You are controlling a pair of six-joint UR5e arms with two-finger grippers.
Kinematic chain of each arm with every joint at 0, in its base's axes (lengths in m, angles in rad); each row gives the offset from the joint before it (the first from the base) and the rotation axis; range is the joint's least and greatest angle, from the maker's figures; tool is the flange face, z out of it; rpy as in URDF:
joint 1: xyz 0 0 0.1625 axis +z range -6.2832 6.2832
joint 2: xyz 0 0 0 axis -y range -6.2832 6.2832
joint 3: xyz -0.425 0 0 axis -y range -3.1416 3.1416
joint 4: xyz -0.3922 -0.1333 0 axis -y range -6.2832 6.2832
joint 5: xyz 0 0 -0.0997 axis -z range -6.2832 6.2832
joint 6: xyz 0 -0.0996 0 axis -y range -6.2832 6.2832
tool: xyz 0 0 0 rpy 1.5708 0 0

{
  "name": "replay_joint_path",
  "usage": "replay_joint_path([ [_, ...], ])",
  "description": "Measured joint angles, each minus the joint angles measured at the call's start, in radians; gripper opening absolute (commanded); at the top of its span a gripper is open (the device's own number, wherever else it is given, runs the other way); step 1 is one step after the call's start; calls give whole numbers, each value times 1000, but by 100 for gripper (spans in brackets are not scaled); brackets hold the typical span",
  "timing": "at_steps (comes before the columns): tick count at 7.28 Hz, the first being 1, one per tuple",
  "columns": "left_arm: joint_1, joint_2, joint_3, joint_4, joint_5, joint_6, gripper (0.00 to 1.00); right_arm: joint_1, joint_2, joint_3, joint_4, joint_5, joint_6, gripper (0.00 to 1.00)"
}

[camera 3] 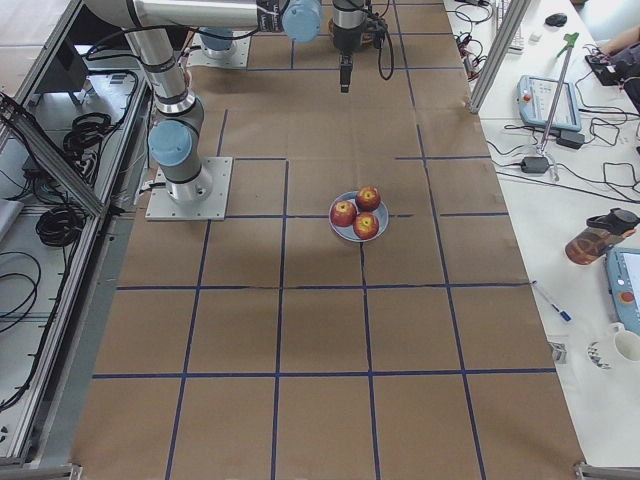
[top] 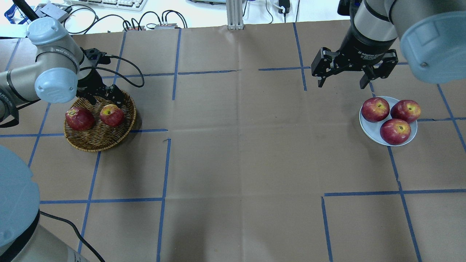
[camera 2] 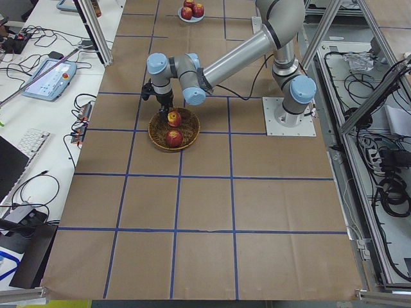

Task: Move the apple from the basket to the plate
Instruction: 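Close the left gripper on the yellow-red striped apple in the basket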

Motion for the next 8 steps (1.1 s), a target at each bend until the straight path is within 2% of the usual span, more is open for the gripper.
replay_joint_path([
  [1, 4, -10, -15, 3, -4, 7, 99, 0, 0, 0, 0, 0, 0, 100],
  [2, 7, -20, -31, 5, -6, 8, 80, -1, 0, 0, 0, 0, 0, 100],
  [3, 7, -23, -38, 6, -6, 8, 67, -1, 0, 0, 0, 1, 0, 100],
  [4, 7, -25, -38, 6, -3, 8, 47, -1, 0, 0, 0, 1, 0, 100],
  [6, 7, -20, -36, 3, 14, 10, 47, -2, 0, 0, 0, 2, 0, 100],
  [8, -12, 28, -14, -54, 20, -33, 47, -2, 0, -1, 0, 3, 0, 100],
])
